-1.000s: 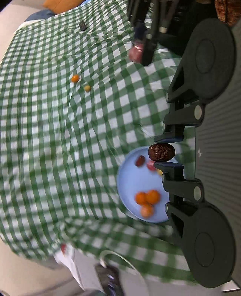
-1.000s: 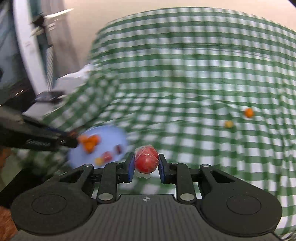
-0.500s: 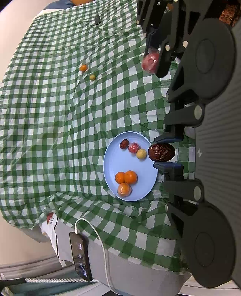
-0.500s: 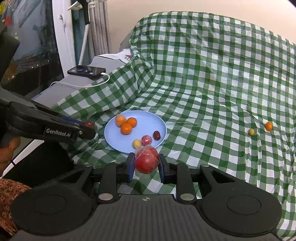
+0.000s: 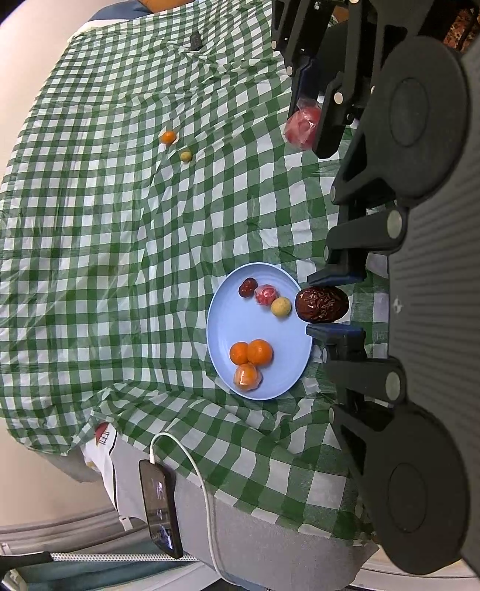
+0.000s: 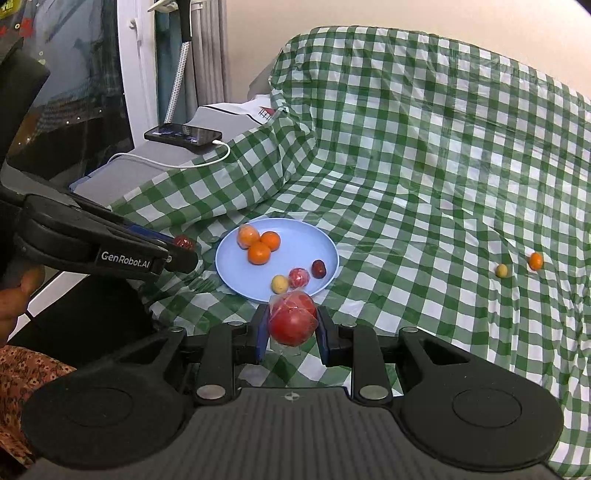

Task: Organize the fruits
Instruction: 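Carry both fruits over the blue plate and open both tools to drop them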

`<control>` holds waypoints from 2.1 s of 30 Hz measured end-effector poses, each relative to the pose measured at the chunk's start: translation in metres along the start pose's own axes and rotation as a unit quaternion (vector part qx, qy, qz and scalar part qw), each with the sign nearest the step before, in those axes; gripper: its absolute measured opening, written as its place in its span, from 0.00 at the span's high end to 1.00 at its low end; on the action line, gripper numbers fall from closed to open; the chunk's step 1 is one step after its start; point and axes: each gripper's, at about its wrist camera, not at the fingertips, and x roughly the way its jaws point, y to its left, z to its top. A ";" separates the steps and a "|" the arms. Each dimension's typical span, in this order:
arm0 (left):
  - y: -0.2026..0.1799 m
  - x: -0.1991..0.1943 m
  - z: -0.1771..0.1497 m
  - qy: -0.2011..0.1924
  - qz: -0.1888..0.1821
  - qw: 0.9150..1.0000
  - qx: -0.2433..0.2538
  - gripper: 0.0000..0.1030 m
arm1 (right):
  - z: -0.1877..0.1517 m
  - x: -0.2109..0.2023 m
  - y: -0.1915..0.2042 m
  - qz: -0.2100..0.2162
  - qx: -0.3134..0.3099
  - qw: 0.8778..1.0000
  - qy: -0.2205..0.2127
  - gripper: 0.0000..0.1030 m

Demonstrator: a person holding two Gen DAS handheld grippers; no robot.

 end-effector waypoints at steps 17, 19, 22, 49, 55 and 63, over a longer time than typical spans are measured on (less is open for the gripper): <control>0.001 0.007 -0.002 0.010 0.001 1.000 -0.001 0.78 | 0.000 0.004 0.002 0.000 0.000 1.000 0.004 0.73; 0.001 0.008 -0.002 0.012 0.000 1.000 -0.001 0.78 | -0.001 0.005 0.002 0.000 0.000 1.000 0.006 0.73; 0.002 0.010 -0.003 0.015 0.000 1.000 -0.003 0.78 | -0.004 0.007 0.002 0.002 0.001 1.000 0.009 0.73; 0.061 0.111 0.071 0.033 0.031 0.997 -0.060 0.78 | 0.057 0.135 -0.017 0.018 0.011 0.999 0.044 0.73; 0.066 0.152 0.077 0.055 0.037 0.996 -0.053 0.78 | 0.058 0.180 -0.025 0.016 0.010 0.997 0.071 0.73; 0.071 0.195 0.075 0.079 0.047 0.995 -0.044 0.78 | 0.055 0.221 -0.027 0.022 0.004 0.995 0.097 0.73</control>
